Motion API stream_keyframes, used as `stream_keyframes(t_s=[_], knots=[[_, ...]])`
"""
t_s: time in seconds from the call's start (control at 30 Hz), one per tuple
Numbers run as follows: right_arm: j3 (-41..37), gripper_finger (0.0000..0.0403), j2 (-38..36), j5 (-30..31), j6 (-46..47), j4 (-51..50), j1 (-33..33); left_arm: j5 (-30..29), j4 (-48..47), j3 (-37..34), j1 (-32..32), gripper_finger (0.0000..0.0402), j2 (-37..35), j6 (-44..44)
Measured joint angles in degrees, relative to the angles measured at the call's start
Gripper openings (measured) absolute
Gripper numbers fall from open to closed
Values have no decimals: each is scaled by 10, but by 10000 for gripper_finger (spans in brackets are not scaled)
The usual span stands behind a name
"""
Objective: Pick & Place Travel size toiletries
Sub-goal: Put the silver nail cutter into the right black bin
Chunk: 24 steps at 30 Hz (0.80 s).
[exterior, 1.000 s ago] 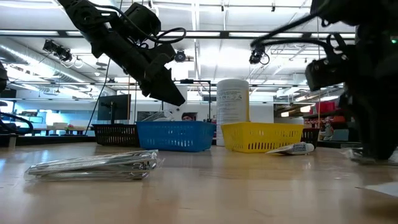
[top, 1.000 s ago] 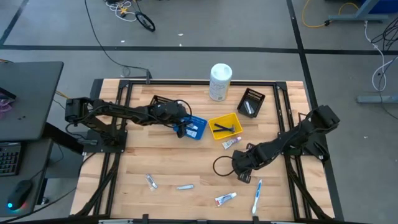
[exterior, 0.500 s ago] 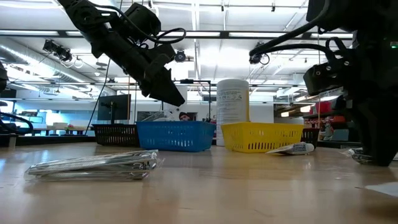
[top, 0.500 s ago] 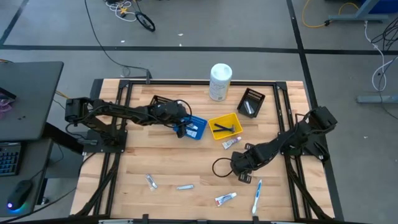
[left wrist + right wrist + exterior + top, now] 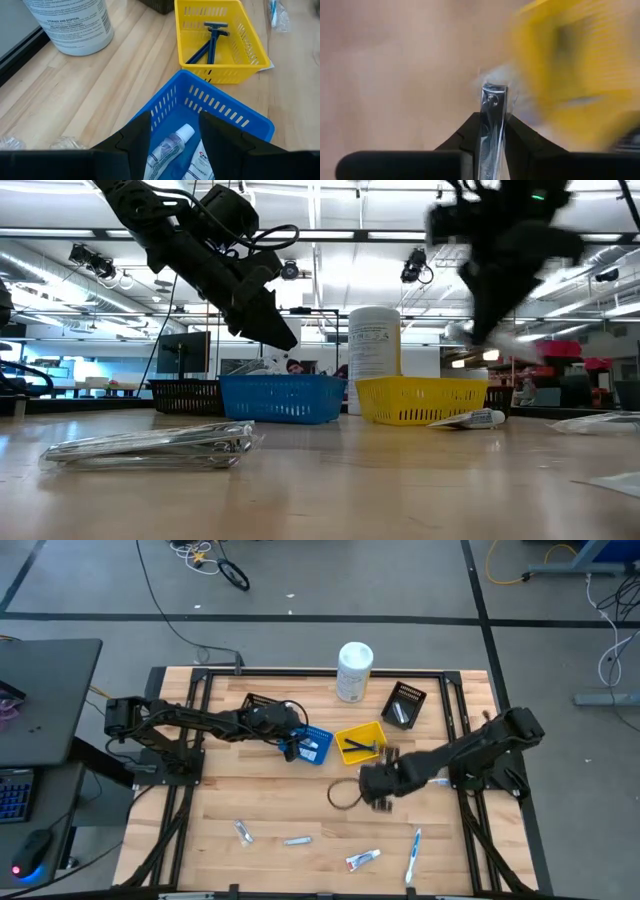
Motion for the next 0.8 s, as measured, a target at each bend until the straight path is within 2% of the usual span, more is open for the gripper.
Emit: stream_keyframes(t_s=[0.1,0.17,0.2,0.27,0.47,0.6,0.8], knots=[[20,64,-12,172,-4,-70,-22,0,0,0,0,176,0,0],[20,64,-20,245,-5,-94,-47,0,0,0,0,176,0,0],[21,64,-24,261,-5,-102,-63,0,0,0,0,176,0,0],[17,65,-28,261,-4,-120,-106,0,-1,0,0,176,0,0],[-18,66,-28,191,-14,-124,-255,0,0,0,0,176,0,0],[-51,66,-28,159,-80,-56,-330,0,0,0,0,176,0,0],[-98,66,-28,134,-201,93,-399,0,3,0,0,176,0,0]])
